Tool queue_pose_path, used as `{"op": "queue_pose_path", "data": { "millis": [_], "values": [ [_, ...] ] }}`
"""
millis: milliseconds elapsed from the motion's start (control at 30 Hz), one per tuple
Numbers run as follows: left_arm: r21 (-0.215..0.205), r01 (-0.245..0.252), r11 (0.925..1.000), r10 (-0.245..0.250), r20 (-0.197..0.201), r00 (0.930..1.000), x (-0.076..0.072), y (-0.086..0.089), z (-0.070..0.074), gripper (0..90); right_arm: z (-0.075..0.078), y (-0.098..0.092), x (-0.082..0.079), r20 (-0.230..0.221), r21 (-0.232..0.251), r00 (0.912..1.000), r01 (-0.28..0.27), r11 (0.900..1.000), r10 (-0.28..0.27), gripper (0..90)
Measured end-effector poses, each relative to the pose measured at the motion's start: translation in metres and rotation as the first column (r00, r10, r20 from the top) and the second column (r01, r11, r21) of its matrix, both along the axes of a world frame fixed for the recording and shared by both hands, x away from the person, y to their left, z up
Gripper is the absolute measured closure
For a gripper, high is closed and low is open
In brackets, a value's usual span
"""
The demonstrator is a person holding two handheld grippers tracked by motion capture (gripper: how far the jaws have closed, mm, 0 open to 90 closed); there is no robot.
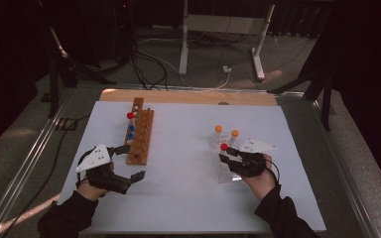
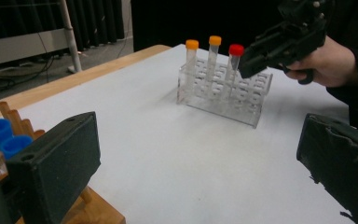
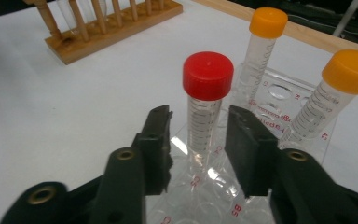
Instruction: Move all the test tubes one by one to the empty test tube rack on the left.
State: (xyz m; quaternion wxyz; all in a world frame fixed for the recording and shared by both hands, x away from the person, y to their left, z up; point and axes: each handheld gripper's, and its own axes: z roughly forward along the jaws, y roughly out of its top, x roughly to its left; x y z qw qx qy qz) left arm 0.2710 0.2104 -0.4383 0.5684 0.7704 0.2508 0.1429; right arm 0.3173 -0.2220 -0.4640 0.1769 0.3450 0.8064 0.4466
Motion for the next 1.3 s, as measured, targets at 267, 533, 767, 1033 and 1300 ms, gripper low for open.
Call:
{"op": "queue_pose_path", "data": {
  "millis": [267,533,767,1033,1300],
  "values": [
    [0.002,-0.004,1.0000,0.004,-0.004,1.0000,0.001,0.001,-0.001,0.5,-0.005,0.007,0.005,0.014,-0.068,0.9999,-0.007,0.998,0.008,73.8],
    [-0.021,0.002,0.9998,-0.002,-0.018,0.9998,0.002,0.003,0.004,0.5,0.008,0.003,0.002,0.025,-0.042,0.9997,-0.002,0.999,0.003,75.1],
    [-0.036,0.015,0.9992,-0.016,-0.006,0.9999,0.002,0.004,0.015,0.5,0.044,-0.003,-0.009,0.079,-0.016,0.9964,-0.030,0.999,0.031,75.1],
    [-0.039,0.047,0.9982,-0.047,-0.006,0.9989,0.005,-0.006,0.030,0.6,0.071,0.010,-0.023,0.123,0.008,0.9856,-0.118,0.993,0.116,75.1],
    [-0.018,0.105,0.9943,-0.105,-0.005,0.9944,0.008,-0.030,0.041,0.6,0.067,0.037,-0.026,0.105,-0.009,0.9735,-0.203,0.979,0.203,75.1]
  ]
}}
